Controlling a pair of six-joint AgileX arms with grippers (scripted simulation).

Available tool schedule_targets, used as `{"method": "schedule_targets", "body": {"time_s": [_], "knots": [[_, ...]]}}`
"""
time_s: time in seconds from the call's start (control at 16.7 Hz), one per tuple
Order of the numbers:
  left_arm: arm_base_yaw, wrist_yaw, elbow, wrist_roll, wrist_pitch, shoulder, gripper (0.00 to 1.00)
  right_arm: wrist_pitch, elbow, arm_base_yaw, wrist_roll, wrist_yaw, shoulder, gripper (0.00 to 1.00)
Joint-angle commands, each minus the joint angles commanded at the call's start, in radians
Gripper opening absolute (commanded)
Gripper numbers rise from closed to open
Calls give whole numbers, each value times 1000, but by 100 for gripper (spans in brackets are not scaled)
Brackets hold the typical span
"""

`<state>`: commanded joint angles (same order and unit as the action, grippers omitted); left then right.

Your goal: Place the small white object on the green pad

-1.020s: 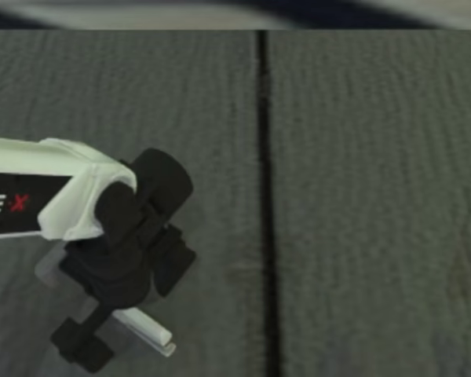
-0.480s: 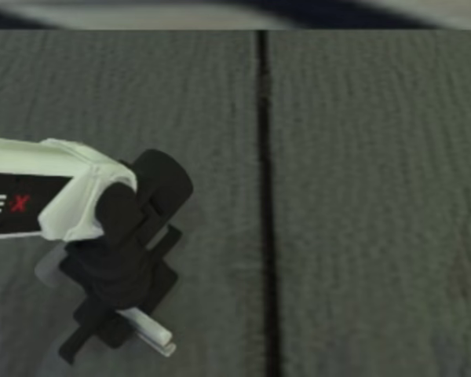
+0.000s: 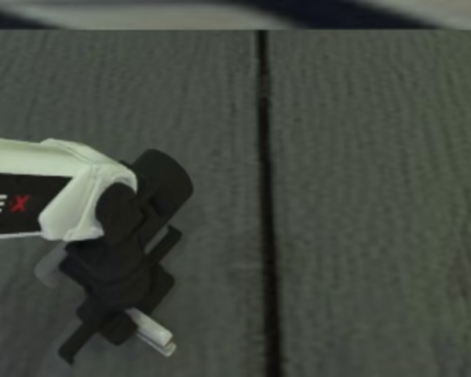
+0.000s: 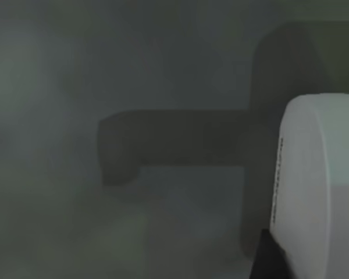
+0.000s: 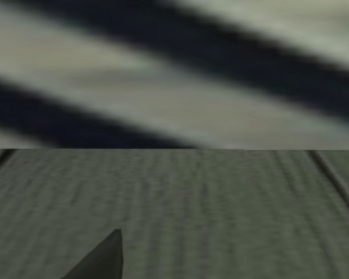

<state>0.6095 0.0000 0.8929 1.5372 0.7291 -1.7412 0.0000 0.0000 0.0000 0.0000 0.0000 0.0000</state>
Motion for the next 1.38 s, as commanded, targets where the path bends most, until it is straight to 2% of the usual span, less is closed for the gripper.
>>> {"method": "schedule_targets", "body": {"time_s": [0.36,0.84,1.2,1.38], "knots": [[-1,0,33,5,40,14,0,0,0,0,0,0,0,100],[-15,0,245,7,393,138,0,0,0,0,0,0,0,100],[-13,0,263,5,415,147,0,0,0,0,0,0,0,100],[-69,1,334,44,434,81,0,0,0,0,0,0,0,100]]}}
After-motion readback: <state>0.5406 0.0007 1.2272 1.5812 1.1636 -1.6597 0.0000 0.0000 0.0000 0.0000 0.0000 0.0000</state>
